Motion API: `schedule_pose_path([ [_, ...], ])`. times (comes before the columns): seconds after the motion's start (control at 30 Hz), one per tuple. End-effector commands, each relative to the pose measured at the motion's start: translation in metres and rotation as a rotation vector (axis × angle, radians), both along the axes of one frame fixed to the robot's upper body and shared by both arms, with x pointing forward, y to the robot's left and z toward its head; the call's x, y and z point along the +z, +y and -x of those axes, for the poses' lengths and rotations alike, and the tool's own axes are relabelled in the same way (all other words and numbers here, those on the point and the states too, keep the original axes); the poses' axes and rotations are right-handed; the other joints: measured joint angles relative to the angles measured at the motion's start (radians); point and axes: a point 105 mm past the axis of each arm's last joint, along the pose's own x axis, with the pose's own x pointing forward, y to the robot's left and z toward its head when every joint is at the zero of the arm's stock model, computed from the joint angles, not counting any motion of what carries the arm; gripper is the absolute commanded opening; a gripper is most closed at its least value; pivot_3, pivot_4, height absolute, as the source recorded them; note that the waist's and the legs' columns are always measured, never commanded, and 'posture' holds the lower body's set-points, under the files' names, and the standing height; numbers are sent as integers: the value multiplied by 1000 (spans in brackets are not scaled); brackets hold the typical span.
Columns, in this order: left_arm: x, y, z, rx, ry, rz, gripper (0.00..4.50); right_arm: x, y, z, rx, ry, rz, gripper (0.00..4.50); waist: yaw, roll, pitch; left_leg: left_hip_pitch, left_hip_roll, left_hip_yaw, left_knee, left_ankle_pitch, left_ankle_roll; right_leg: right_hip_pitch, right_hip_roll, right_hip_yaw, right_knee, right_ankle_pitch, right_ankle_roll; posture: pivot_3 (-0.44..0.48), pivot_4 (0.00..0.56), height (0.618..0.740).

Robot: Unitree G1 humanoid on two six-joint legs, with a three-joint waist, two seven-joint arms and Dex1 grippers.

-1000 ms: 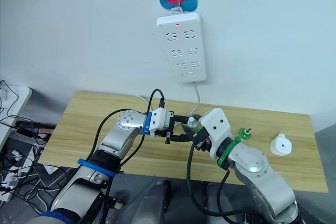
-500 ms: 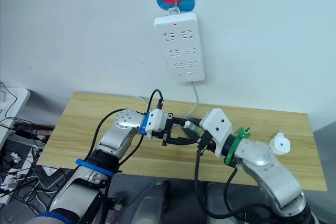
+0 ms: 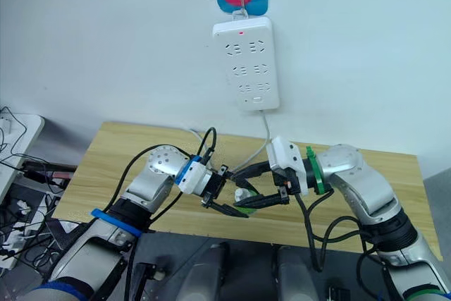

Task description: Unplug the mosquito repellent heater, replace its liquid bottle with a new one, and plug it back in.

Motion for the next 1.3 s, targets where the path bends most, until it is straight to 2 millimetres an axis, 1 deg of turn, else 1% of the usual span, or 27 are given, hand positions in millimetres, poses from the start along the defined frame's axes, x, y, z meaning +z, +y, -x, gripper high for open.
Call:
schedule_pose_path([
  [0.03, 9, -2, -7, 43, -22, 38, 2221, 7, -15, 12, -118, -53, -16, 4254, 2, 0, 0, 0, 0, -1, 0, 0, 0, 0, 0, 0, 0, 0, 0, 193, 281, 740],
  [0.07, 9, -3, -9, 63, -19, 45, 2221, 5, -17, 15, -158, -46, -25, 4444, 2, 0, 0, 0, 0, -1, 0, 0, 0, 0, 0, -1, 0, 0, 0, 188, 284, 740],
  [0.13, 10, -5, -16, 108, -19, 57, 2221, 1, -18, 15, -310, -76, -56, 4444, 0, 0, 0, 0, 0, -1, 0, 0, 0, 0, 0, 0, 1, 0, 0, 188, 284, 740],
  [0.2, 13, -8, -22, 158, -8, 75, 2221, -4, -16, 16, -427, -92, -80, 4444, -5, 0, 0, 0, 0, -1, 0, 0, 0, 0, 0, 1, 3, 0, 0, 180, 290, 740],
  [0.3, 14, -11, -29, 215, -6, 91, 2221, -8, -8, 9, -593, -164, -121, 4444, -13, 0, 0, 3, 0, 2, 0, 0, 0, -1, 1, 3, 6, 0, 0, 171, 291, 740],
  [0.4, 13, -12, -34, 249, -9, 94, 2221, -10, 0, 5, -674, -171, -153, 4444, -14, 0, 0, 4, 0, 3, 0, 1, -1, 0, 2, 4, 6, 0, 1, 171, 291, 740],
  [0.43, 12, -12, -35, 252, -5, 94, 2221, -10, 1, 1, -702, -180, -156, 4444, -14, 0, 0, 4, 1, 3, -1, 1, -1, 0, 2, 4, 6, 0, 1, 171, 291, 740],
  [0.53, 12, -14, -35, 248, -1, 92, 2221, -10, 2, -9, -759, -193, -159, 4444, -12, 0, 0, 4, 1, 3, -1, 1, -1, -1, 2, 4, 5, 0, 0, 171, 291, 740],
  [0.57, 12, -14, -34, 246, -1, 92, 2221, -11, 1, -12, -777, -195, -155, 4444, -11, 0, 0, 4, 0, 3, -1, 1, -1, -1, 2, 4, 5, 0, 0, 152, 285, 740],
  [0.6, 11, -15, -34, 243, 0, 92, 2221, -10, 0, -16, -799, -187, -160, 4444, -11, 0, 0, 4, 0, 3, -1, 1, -1, 0, 2, 4, 5, 0, 0, 152, 285, 740],
  [0.67, 11, -16, -33, 238, 1, 92, 2221, -10, -4, -20, -825, -164, -174, 4444, -11, 0, 0, 4, 0, 3, -1, 1, -1, 0, 1, 4, 5, 0, 0, 152, 285, 740],
  [0.8, 10, -15, -33, 236, 2, 89, 2221, -15, -12, -18, -830, -155, -141, 4444, -11, 0, 0, 4, 0, 3, -1, 1, -1, 0, 1, 4, 5, 0, 0, 152, 285, 740],
  [1.03, 9, -14, -33, 238, 4, 90, 2221, -10, -33, -14, -848, -171, -118, 4444, -11, 0, 0, 4, 0, 3, -1, 1, -1, 0, 2, 3, 5, 0, 0, 152, 274, 740],
  [1.13, 8, -13, -32, 240, 4, 93, 2221, -5, -42, -10, -837, -174, -113, 4444, -11, 0, 0, 4, 0, 3, -1, 1, -1, 0, 2, 4, 5, 0, 0, 151, 269, 740],
  [1.3, 8, -12, -32, 238, 5, 92, 2221, -4, -46, 0, -784, -158, -94, 4444, -11, 0, 0, 4, 0, 3, -1, 1, -1, 0, 2, 3, 5, 0, 0, 152, 265, 740],
])
